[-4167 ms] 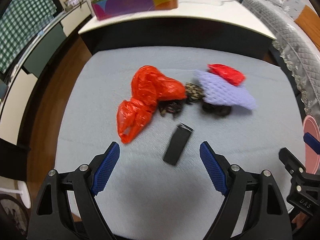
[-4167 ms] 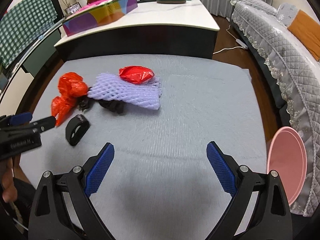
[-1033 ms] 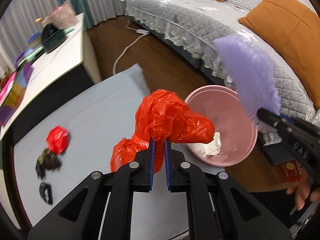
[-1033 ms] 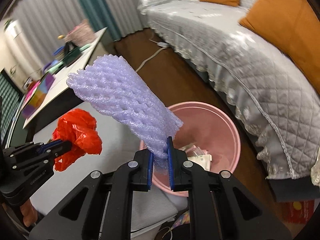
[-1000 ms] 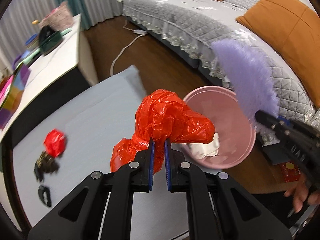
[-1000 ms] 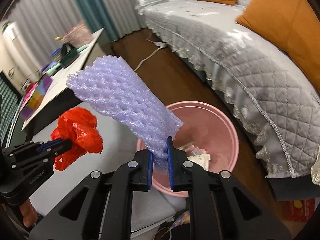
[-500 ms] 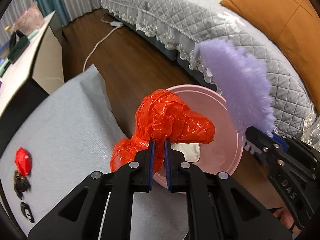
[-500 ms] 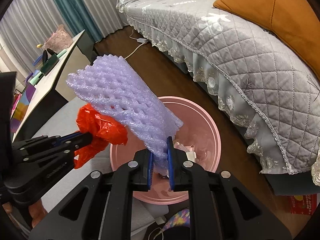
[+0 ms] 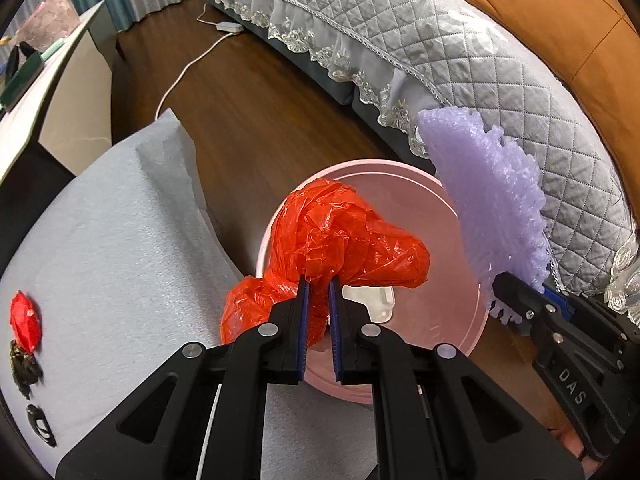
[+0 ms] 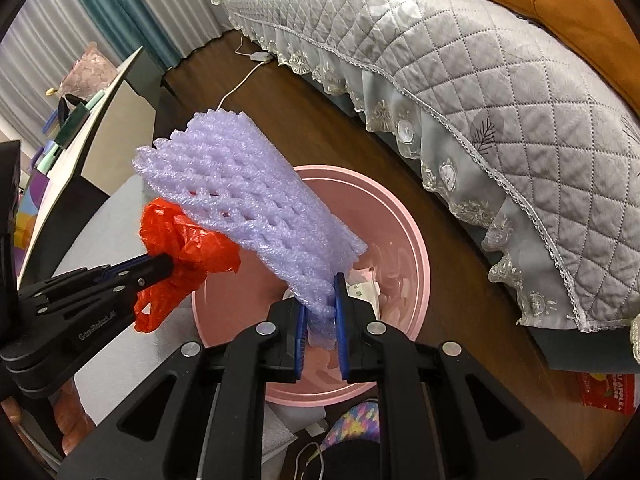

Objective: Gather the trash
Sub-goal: 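Carry red bag and foam net over the pink wastebasket and open both tools, then move both tools back over the remaining trash on the table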

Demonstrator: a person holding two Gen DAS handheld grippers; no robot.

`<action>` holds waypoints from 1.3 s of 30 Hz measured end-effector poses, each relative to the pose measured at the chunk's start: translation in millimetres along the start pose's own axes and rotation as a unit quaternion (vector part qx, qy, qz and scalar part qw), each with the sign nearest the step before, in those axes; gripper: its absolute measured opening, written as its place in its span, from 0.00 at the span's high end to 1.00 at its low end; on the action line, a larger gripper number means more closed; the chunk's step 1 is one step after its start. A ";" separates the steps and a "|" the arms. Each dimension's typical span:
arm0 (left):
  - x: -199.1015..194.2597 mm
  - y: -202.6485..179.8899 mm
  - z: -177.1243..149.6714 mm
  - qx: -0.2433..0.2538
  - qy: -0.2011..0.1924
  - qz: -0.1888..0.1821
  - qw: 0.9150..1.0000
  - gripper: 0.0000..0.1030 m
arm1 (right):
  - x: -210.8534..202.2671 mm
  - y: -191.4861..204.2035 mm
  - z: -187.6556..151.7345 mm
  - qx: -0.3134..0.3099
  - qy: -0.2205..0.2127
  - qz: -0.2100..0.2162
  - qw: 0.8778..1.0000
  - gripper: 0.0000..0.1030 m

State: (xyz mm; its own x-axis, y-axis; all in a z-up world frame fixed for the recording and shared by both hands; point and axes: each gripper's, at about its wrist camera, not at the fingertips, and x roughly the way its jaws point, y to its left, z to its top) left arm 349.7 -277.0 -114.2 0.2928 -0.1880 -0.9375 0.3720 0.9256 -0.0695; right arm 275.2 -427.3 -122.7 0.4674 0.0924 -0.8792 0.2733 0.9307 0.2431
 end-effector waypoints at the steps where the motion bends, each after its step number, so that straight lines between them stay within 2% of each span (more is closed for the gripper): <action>1: 2.5 -0.9 0.8 -0.001 0.003 -0.002 1.000 0.91 | 0.7 0.0 -0.2 0.000 0.001 -0.001 1.000 0.87; 8: 13.5 -3.4 8.5 -0.016 0.017 -0.025 0.999 0.86 | 7.1 -4.0 0.2 0.009 0.013 -0.006 1.000 0.85; 9: 13.4 -3.4 9.1 -0.019 0.017 -0.024 0.999 0.77 | 7.6 -4.3 0.1 0.010 0.014 -0.006 1.000 0.84; 10: 13.0 -3.9 10.0 -0.020 0.015 -0.023 0.999 0.58 | 8.5 -4.8 0.2 0.011 0.015 -0.008 1.000 0.83; 11: 11.8 -4.4 10.5 -0.020 0.012 -0.023 0.999 0.49 | 9.1 -5.5 0.3 0.012 0.016 -0.008 1.000 0.79; 12: 9.6 -5.3 10.7 -0.021 0.004 -0.020 1.000 0.34 | 9.1 -6.4 0.8 0.015 0.015 -0.007 1.000 0.67; 13: 8.1 -5.7 11.0 -0.021 0.000 -0.014 1.000 0.24 | 8.5 -7.1 1.0 0.018 0.013 -0.006 1.000 0.58; 14: 7.2 -5.7 11.0 -0.020 -0.002 -0.005 1.000 0.21 | 7.6 -8.0 1.3 0.024 0.010 -0.005 1.000 0.46; 16: 6.2 -3.0 10.5 -0.026 -0.004 0.005 1.000 0.19 | 6.8 -8.5 1.7 0.027 0.008 -0.004 1.000 0.44; 18: 8.5 -0.2 10.7 -0.027 0.006 0.011 1.000 0.19 | 5.4 -9.3 2.6 0.031 0.003 -0.002 1.000 0.33; 21: 12.4 3.7 7.4 -0.028 0.021 0.028 0.999 0.19 | 2.7 -9.3 3.2 0.031 -0.008 -0.009 0.999 0.27; 27: 2.3 9.9 2.4 -0.032 0.012 0.039 0.999 0.19 | -4.6 -11.0 5.2 0.043 -0.024 -0.015 0.999 0.20; 33: -35.0 20.9 -16.6 -0.036 -0.024 0.039 0.998 0.19 | -22.6 -5.4 7.5 0.053 -0.063 -0.008 0.997 0.15; 39: -76.0 46.1 -43.7 -0.046 -0.061 0.074 0.994 0.19 | -54.5 23.6 4.7 0.027 -0.122 0.032 0.992 0.11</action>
State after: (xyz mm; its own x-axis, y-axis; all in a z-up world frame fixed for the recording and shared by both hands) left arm 306.1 -205.7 -61.0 0.4447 -0.0815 -0.8920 0.2362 0.9713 0.0291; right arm 260.2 -412.1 -67.1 0.6728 0.0556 -0.7377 0.2787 0.9047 0.3223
